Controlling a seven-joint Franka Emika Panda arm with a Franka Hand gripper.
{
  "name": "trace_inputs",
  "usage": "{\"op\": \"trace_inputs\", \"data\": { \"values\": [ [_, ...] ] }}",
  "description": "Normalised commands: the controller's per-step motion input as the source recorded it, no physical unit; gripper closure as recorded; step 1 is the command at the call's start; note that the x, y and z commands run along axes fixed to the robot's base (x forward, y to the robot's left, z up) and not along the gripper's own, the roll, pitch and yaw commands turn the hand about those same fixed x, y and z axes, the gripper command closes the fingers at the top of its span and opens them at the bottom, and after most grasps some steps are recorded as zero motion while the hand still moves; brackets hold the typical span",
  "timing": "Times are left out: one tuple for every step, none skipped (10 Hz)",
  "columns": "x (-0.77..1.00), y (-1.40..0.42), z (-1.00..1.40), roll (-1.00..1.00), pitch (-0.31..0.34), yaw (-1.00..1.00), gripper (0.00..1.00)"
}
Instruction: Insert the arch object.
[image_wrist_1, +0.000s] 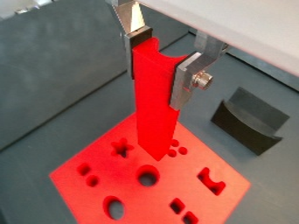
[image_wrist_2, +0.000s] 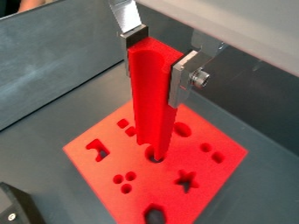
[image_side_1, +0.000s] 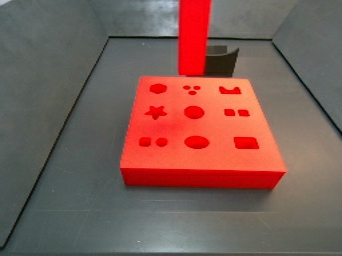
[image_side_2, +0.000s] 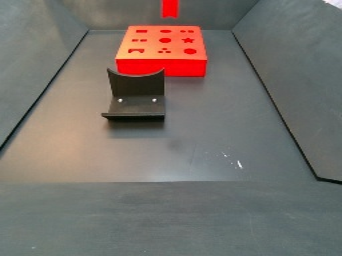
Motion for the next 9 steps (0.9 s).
{"op": "trace_inputs", "data": {
  "values": [
    [1.00,0.23,-0.36,0.10,0.000,0.00,1.00],
    [0.93,0.19,-0.35,0.11,0.000,0.00,1.00],
    [0.97,0.19,-0.32,0.09,0.000,0.00,1.00],
    [1.00,0.20,-0.32,0.09,0.000,0.00,1.00],
    [1.00,0.20,-0.33,0.09,0.000,0.00,1.00],
    [1.00,0.20,-0.30,0.09,0.000,0.00,1.00],
    [1.00,0.18,-0.15,0.06,0.000,0.00,1.00],
    [1.00,0.17,-0.07,0.01,0.001,0.00,1.00],
    [1.00,0.11,-0.16,0.03,0.000,0.00,1.00]
  ]
}}
